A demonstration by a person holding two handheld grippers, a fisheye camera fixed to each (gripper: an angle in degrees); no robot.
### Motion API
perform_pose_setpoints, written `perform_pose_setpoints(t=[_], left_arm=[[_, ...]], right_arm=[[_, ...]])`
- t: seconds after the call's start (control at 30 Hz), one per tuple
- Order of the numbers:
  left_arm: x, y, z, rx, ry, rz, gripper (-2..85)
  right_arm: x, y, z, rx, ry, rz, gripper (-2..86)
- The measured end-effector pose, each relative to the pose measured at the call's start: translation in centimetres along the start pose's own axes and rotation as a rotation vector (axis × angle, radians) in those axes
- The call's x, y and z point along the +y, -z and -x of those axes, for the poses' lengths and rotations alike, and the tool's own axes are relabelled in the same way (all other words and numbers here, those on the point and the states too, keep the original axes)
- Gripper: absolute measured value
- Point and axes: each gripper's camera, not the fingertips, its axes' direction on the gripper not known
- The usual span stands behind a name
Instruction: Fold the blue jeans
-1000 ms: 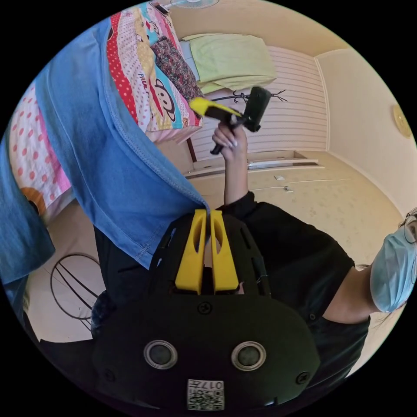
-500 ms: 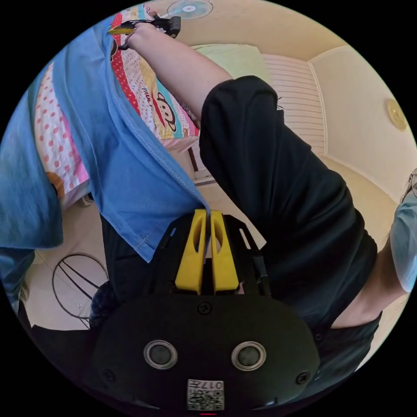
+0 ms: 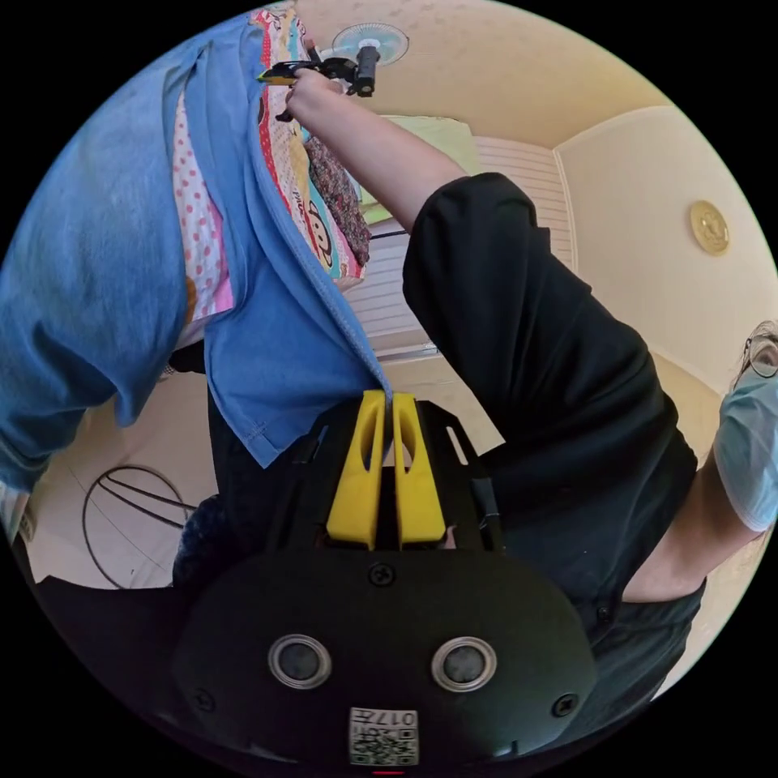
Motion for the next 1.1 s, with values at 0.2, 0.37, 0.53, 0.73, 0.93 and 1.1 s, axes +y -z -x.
perform_pose_setpoints(t=[0.2, 0.37, 0.53, 0.73, 0.93, 1.1], left_arm=[[3.7, 3.4, 2.6, 0.025, 0.109, -0.103, -0.9], [8.8, 6.1, 4.9, 0.060, 0.249, -0.260, -0.9], [10.9, 8.0, 3.6, -0.061, 0.278, -0.293, -0.8], [11.1, 8.0, 1.0, -0.302, 0.278, -0.180, -0.1], [10.8, 10.5, -1.5, -0.508, 0.268, -0.174, 7.5], [7.8, 14.2, -2.1, -0.458, 0.156, -0.314, 10.0]], right_arm=[[-1.2, 5.5, 11.4, 0.046, 0.291, -0.275, 1.1], [-3.1, 4.1, 22.7, -0.121, 0.452, -0.250, 1.1], [-2.7, -0.7, 28.0, -0.322, 0.459, -0.192, 1.2], [-1.1, -4.6, 27.9, -0.571, 0.657, 0.029, 2.3], [6.1, 0.8, 17.4, -0.767, 0.719, 0.036, 3.4], [15.0, 2.3, 4.7, -0.670, 0.504, -0.001, 5.7]])
